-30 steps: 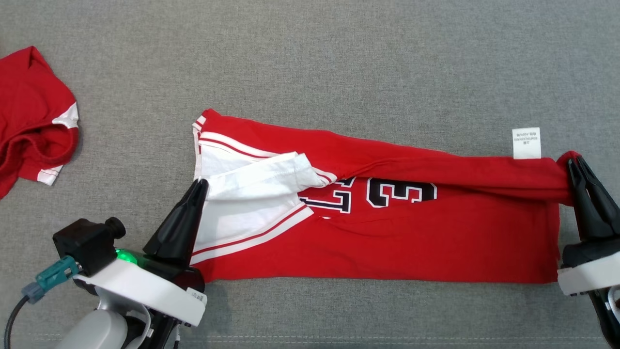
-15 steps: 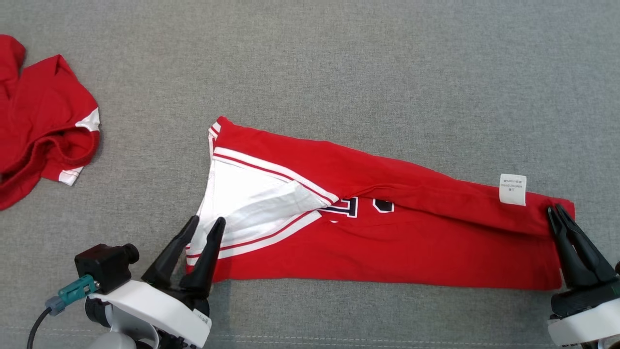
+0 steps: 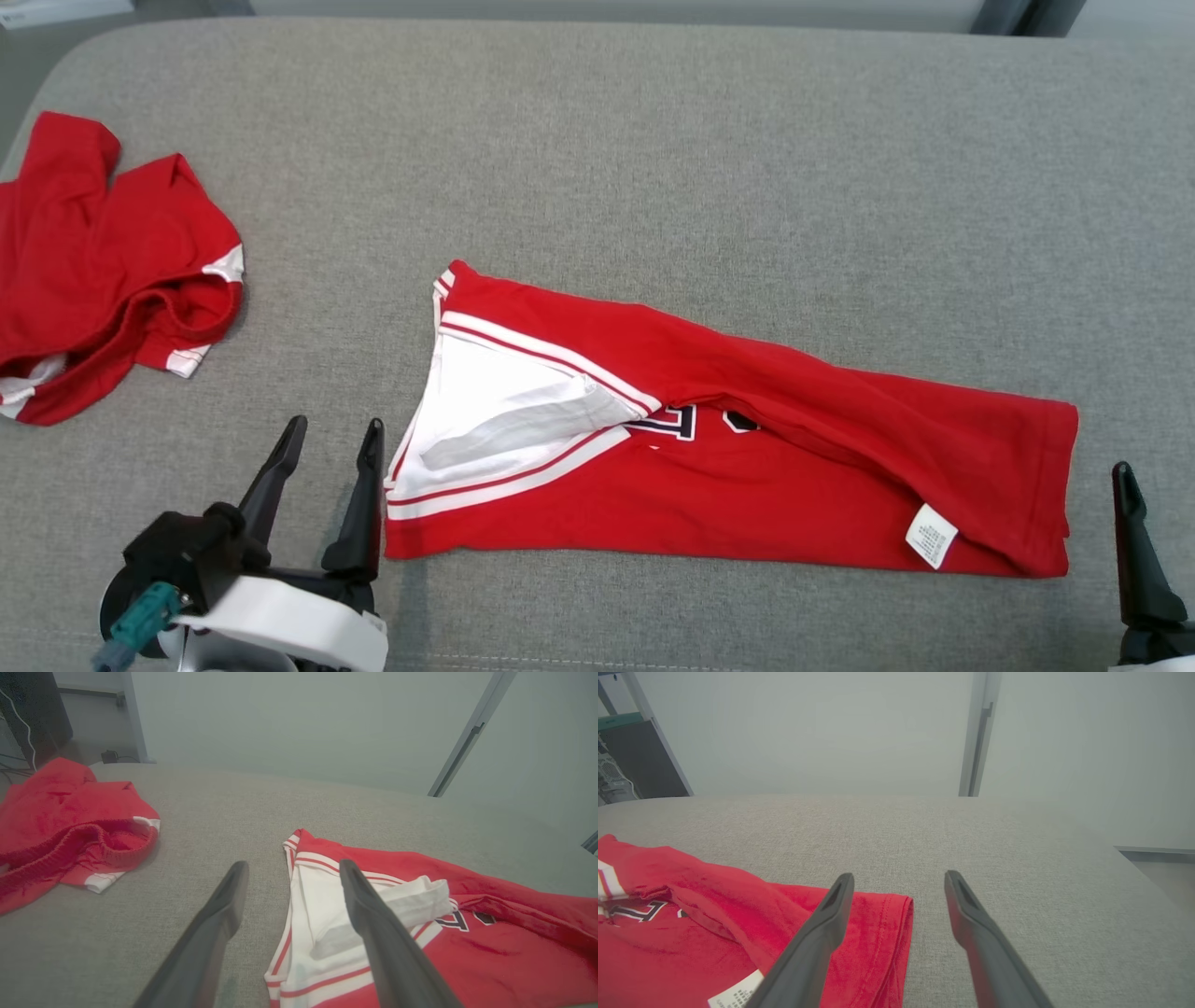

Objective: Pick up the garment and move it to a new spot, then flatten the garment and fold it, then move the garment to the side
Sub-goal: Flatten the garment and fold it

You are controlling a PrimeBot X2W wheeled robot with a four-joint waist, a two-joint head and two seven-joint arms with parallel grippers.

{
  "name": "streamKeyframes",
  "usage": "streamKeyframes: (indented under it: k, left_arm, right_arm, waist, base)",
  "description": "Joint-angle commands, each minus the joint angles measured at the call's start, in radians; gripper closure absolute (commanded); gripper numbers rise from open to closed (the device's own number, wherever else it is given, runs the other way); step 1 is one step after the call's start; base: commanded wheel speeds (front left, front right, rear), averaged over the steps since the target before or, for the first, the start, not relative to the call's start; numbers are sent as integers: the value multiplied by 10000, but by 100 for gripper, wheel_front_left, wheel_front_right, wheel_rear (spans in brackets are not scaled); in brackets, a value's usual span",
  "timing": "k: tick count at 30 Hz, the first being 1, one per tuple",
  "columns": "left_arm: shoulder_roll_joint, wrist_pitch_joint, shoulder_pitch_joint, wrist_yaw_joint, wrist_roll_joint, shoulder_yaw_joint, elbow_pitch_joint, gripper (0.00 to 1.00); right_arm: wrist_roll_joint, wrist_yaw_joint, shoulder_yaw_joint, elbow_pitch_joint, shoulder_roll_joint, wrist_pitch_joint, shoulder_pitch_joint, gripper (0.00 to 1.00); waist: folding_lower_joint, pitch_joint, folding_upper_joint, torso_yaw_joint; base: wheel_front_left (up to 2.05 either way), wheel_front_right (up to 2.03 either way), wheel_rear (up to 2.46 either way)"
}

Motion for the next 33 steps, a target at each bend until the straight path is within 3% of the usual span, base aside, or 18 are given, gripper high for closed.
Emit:
streamKeyframes:
  k: [1, 10, 21, 33]
  left_arm:
    - [312, -130, -79, 191, 291, 376, -294, 0]
    - [285, -268, 494, 672, 1219, 339, -565, 0]
    - [347, -297, 1173, 350, 1177, 354, -335, 0]
    - [135, -308, 1142, 174, 1163, 557, -173, 0]
  right_arm:
    - [-61, 0, -61, -153, -135, -131, 48, 0]
    - [-442, 0, -618, 798, 455, 123, -377, 0]
    - [-846, 0, -628, 1286, 694, 475, -13, 0]
    - [-711, 0, -492, 1445, 642, 579, -8, 0]
  waist:
    - [0, -240, 0, 32]
    - [0, -1179, 0, 394]
    - [0, -2156, 0, 434]
    - [0, -2208, 0, 425]
  base:
    - [0, 0, 0]
    - [0, 0, 0]
    - [0, 0, 0]
    - [0, 0, 0]
